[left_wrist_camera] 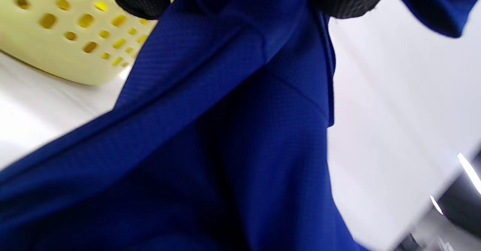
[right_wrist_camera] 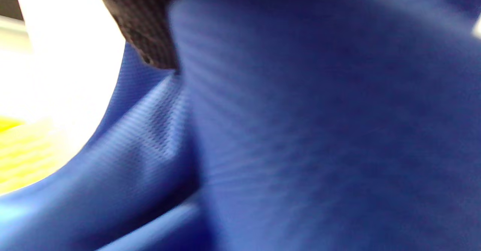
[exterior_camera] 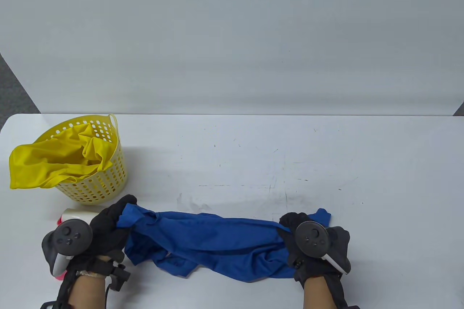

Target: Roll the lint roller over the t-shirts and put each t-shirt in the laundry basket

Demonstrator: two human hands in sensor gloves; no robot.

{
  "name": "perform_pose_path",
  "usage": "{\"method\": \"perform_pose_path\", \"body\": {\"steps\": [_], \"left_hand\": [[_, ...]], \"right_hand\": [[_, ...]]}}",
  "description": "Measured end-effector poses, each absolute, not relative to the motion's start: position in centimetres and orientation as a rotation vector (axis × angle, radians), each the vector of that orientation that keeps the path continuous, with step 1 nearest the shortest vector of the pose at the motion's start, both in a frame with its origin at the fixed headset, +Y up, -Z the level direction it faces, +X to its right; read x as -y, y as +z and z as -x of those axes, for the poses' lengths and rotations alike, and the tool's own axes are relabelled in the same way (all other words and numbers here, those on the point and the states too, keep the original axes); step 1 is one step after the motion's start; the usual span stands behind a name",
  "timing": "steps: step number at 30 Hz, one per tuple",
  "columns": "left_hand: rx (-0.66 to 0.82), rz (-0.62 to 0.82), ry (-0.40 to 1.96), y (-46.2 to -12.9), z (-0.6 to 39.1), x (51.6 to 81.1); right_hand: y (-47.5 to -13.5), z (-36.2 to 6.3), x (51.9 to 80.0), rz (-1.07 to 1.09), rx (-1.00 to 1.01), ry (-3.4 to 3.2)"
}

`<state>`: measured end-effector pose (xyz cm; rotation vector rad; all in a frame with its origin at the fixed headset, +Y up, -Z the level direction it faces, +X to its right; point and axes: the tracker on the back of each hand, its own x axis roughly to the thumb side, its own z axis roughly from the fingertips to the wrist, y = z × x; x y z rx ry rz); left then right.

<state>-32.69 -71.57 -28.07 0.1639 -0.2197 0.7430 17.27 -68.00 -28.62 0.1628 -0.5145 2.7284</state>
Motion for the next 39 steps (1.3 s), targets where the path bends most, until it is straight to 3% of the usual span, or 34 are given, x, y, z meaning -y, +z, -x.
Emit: {"method": "perform_pose_path", "body": {"steps": [2,5,11,14,17,23,28,32,35,39], "left_hand": [[0.195,-0.198,0.684,-27.9,32.6,71.3],[0.205,-0.234,0.812,-27.8,33.0,71.2],[0.287,-0.192,1.034,-28.1,33.2,71.5],[0.256,-0.169,0.92,-28.2,32.8,71.4],[0.247,-0.089,0.763,-28.3,32.1,71.6],[0.247,0.189,0.308,-29.4,27.7,74.2],[0.24,0.343,0.154,-29.8,25.7,76.6],[0.243,0.445,0.099,-30.2,24.7,78.2],[0.237,0.394,0.082,-30.4,23.6,77.9],[0.256,0.322,-0.029,-30.0,21.4,77.0]], "right_hand": [[-27.8,-18.9,67.1,0.022,0.711,2.607],[-26.5,-21.5,66.2,0.14,0.826,2.424],[-26.0,-24.6,67.0,0.327,0.809,2.317],[-26.6,-24.7,67.9,0.352,0.699,2.366],[-27.7,-24.0,68.7,0.189,0.481,2.381],[-29.9,-18.2,71.4,-0.09,-0.152,2.66],[-30.1,-14.2,74.0,-0.257,-0.612,2.721],[-30.4,-13.5,75.4,-0.264,-0.686,2.604],[-30.3,-11.9,75.8,-0.319,-0.731,2.615],[-29.9,-9.0,75.6,-0.408,-0.618,2.875]]}}
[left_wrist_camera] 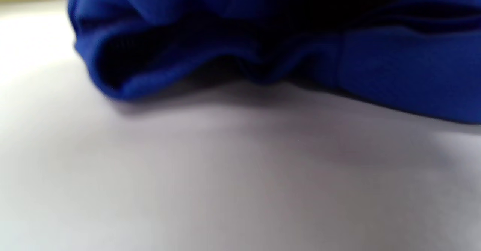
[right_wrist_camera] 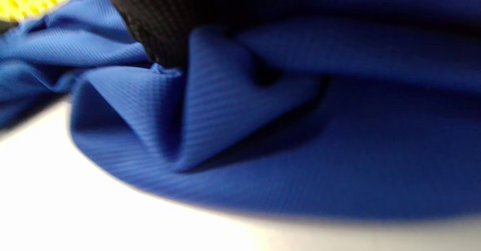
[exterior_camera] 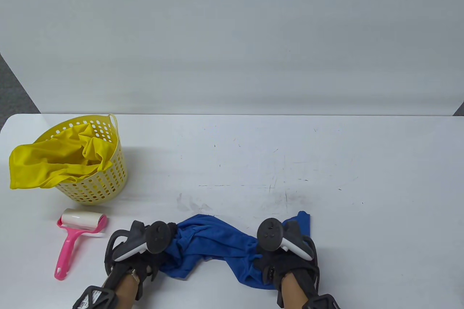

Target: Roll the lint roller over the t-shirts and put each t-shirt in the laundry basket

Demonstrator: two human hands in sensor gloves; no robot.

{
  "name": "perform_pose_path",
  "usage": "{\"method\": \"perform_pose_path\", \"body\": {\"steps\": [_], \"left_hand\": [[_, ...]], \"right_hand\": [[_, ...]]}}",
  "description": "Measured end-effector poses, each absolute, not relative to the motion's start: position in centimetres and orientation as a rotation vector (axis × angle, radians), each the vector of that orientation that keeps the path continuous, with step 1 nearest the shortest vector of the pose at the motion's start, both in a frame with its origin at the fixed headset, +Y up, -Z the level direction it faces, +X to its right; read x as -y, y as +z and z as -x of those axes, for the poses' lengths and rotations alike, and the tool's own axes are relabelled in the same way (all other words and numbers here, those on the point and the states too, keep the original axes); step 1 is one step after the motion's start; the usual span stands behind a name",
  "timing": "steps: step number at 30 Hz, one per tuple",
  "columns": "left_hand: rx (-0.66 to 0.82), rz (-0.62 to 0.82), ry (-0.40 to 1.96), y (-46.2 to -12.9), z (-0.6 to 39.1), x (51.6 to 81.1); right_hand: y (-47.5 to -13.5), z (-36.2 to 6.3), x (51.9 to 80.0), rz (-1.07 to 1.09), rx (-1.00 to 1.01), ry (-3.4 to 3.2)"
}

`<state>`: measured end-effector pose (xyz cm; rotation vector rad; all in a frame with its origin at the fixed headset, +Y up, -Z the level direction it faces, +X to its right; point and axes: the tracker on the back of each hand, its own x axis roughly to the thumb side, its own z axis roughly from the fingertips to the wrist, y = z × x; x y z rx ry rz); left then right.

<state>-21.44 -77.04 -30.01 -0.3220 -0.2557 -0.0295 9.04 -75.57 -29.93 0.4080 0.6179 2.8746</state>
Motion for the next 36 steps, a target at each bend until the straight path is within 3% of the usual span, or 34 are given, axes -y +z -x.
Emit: {"method": "perform_pose_path", "body": {"steps": [2,4,7,11,14,17,19,21,23,26,27,29,32,36], "left_hand": [[0.276,0.338,-0.083,-29.7,20.7,76.7],[0.311,0.389,-0.047,-29.5,20.6,76.3],[0.335,0.494,0.017,-29.2,21.3,75.0],[0.329,0.457,0.041,-28.4,22.5,72.1],[0.34,0.489,-0.017,-27.6,22.6,70.7],[0.484,0.517,-0.177,-26.4,21.0,70.6],[0.489,0.439,-0.229,-26.8,20.2,69.8],[0.406,0.317,-0.242,-28.5,20.1,68.3],[0.272,0.195,-0.224,-30.9,20.5,66.0],[0.034,-0.115,-0.065,-34.9,21.9,60.8],[-0.043,-0.272,-0.035,-35.8,22.6,58.7],[-0.069,-0.422,0.011,-36.1,23.6,56.6],[0.01,-0.477,0.177,-35.2,24.8,55.4],[0.223,-0.276,0.28,-34.2,26.4,58.0]], "right_hand": [[-29.6,-7.9,75.9,-0.374,-0.584,2.959],[-29.4,-7.3,75.8,-0.363,-0.694,2.924],[-28.0,-7.4,75.8,-0.52,-0.773,2.839],[-25.6,-9.3,74.8,-0.605,-0.754,2.615],[-23.7,-11.0,74.1,-0.638,-0.912,2.421],[-22.6,-12.1,74.5,-0.629,-1.014,2.314],[-23.1,-12.5,74.5,-0.579,-1.038,2.27],[-24.9,-12.6,73.1,-0.539,-0.935,2.333],[-28.8,-13.0,69.1,-0.492,-0.599,2.54],[-34.4,-13.8,60.9,-0.422,0.113,2.75],[-35.4,-14.3,58.0,-0.354,0.463,2.783],[-35.4,-15.3,54.9,-0.175,1.007,2.725],[-34.6,-16.1,54.2,-0.123,1.085,2.614],[-33.5,-17.6,57.6,-0.206,0.897,2.794]]}}
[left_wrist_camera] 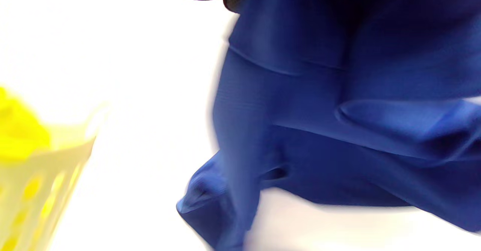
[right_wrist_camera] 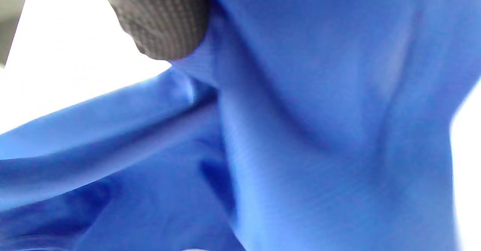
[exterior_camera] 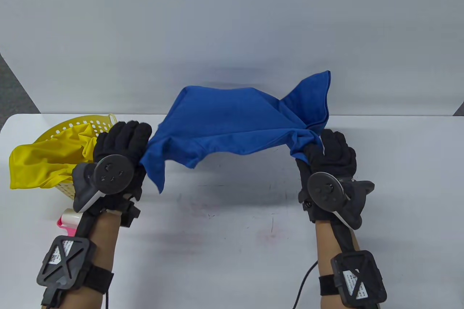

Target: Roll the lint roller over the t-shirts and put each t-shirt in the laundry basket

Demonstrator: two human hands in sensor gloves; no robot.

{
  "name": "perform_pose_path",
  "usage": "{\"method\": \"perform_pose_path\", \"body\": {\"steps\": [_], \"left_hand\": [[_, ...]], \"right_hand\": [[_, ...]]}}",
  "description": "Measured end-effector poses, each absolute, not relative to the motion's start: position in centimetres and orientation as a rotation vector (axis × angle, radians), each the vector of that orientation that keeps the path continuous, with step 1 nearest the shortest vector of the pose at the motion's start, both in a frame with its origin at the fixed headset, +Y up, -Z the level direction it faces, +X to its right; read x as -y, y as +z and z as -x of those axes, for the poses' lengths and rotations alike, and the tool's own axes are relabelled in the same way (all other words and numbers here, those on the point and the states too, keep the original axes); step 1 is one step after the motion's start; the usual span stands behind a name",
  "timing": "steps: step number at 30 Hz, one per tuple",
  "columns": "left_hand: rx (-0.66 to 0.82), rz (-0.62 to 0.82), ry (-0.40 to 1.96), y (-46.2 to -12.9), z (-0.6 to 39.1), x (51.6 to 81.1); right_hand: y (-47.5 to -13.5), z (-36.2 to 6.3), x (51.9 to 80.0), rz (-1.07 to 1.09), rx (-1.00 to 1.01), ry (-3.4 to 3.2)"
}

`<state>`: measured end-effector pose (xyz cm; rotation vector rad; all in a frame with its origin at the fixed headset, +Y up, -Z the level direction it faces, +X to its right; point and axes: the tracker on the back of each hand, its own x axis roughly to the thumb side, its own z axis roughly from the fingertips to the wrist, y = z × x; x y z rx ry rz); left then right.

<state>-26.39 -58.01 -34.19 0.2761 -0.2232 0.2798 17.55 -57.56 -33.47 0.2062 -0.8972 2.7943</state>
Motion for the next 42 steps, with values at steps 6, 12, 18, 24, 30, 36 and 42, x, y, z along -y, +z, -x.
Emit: {"method": "perform_pose_path", "body": {"steps": [6,12,18,24,30,36,42], "left_hand": [[0.43,-0.047,0.08,-30.9,26.8,65.3],[0.454,0.568,-0.008,-28.2,25.8,71.0],[0.313,0.376,-0.25,-27.7,25.9,69.9],[0.145,0.277,0.041,-28.9,25.5,71.4],[0.187,0.6,-0.035,-27.8,23.5,77.2],[0.151,0.59,-0.047,-30.1,24.6,78.2],[0.246,0.553,0.022,-29.2,24.4,78.0]], "right_hand": [[-29.9,-21.4,65.4,-0.3,0.599,3.118],[-27.7,-24.5,70.7,-0.255,-0.902,3.128],[-27.3,-22.8,68.5,-0.185,-0.242,3.012],[-29.5,-19.2,72.0,0.005,-0.25,2.8],[-30.5,-19.2,77.8,0.131,-0.729,2.975],[-29.7,-21.3,77.1,0.265,-0.909,2.861],[-29.8,-21.3,77.0,0.31,-0.915,2.884]]}}
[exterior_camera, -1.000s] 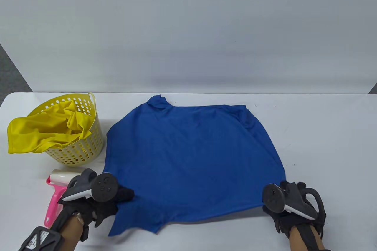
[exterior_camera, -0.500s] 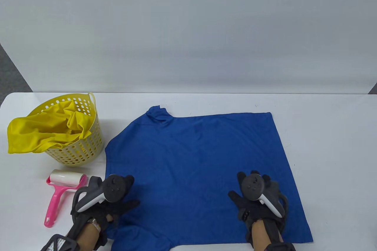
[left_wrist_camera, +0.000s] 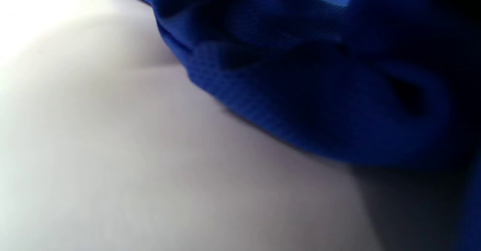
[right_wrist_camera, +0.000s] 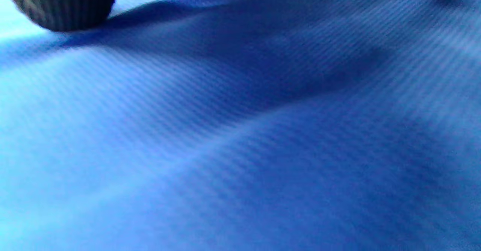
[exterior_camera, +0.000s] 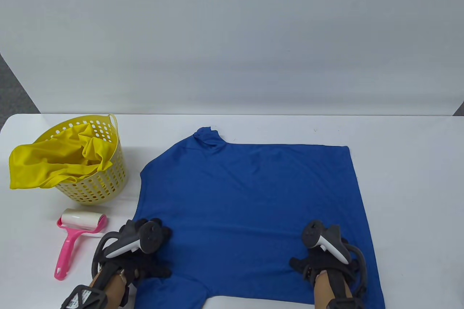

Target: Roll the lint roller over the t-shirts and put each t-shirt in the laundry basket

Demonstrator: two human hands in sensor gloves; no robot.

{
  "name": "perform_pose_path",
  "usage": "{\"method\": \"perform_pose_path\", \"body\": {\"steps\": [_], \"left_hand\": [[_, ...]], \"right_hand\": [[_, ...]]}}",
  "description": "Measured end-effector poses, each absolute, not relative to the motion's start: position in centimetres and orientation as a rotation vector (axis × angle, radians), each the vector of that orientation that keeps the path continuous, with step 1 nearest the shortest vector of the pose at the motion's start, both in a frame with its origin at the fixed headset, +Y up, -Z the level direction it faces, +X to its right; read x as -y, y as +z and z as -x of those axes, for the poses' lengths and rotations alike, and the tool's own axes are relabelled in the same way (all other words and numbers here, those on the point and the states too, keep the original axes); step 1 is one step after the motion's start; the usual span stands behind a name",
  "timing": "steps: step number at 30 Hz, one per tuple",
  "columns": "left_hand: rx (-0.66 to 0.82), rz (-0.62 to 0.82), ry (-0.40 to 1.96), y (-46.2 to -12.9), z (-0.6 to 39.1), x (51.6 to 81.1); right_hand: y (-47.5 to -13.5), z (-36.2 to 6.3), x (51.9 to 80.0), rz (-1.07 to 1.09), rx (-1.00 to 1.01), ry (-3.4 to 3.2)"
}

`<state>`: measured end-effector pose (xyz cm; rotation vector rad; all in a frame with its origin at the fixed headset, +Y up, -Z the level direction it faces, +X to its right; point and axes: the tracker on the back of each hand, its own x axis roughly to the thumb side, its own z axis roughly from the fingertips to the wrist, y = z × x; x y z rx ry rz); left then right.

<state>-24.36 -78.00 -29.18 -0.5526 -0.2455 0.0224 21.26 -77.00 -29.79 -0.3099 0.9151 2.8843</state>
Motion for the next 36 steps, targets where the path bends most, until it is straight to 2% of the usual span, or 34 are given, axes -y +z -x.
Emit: {"method": "perform_pose_path", "body": {"steps": [3,7,12,15,17,19,23,24,26,28,30,33,36], "left_hand": [[0.267,0.551,0.018,-28.6,23.8,77.4],[0.286,0.538,-0.053,-28.2,23.0,77.3],[0.396,0.474,0.082,-27.4,21.4,76.6],[0.434,0.533,-0.042,-27.1,20.1,77.3],[0.413,0.619,-0.176,-27.1,20.1,78.5],[0.4,0.664,-0.114,-27.4,20.7,78.6],[0.401,0.627,-0.104,-27.4,21.2,77.7],[0.385,0.595,-0.08,-27.5,21.3,77.2],[0.278,0.433,0.063,-28.5,22.2,75.7],[0.126,0.297,0.274,-30.2,23.7,74.9],[-0.001,0.318,0.363,-32.1,24.6,75.1],[-0.151,0.456,0.386,-34.9,25.3,76.1],[-0.228,0.398,0.408,-37.1,25.4,77.1]], "right_hand": [[-29.7,-22.7,76.4,0.402,-0.794,2.867],[-29.4,-23.1,76.5,0.459,-0.772,2.889],[-29.5,-20.0,77.5,0.154,-0.777,2.808],[-29.8,-17.5,78.1,-0.002,-0.845,2.817],[-29.8,-16.6,78.9,-0.04,-0.948,2.844],[-29.8,-16.5,78.8,-0.067,-0.947,2.821],[-29.3,-16.0,78.7,-0.078,-0.981,2.831],[-29.3,-15.9,78.7,-0.077,-0.979,2.839],[-29.3,-15.8,78.7,-0.082,-0.971,2.844],[-29.4,-15.8,78.7,-0.085,-0.971,2.832],[-29.4,-15.8,78.8,-0.089,-0.97,2.827],[-29.4,-15.7,78.8,-0.095,-0.973,2.817],[-29.3,-15.7,78.9,-0.097,-0.972,2.823]]}}
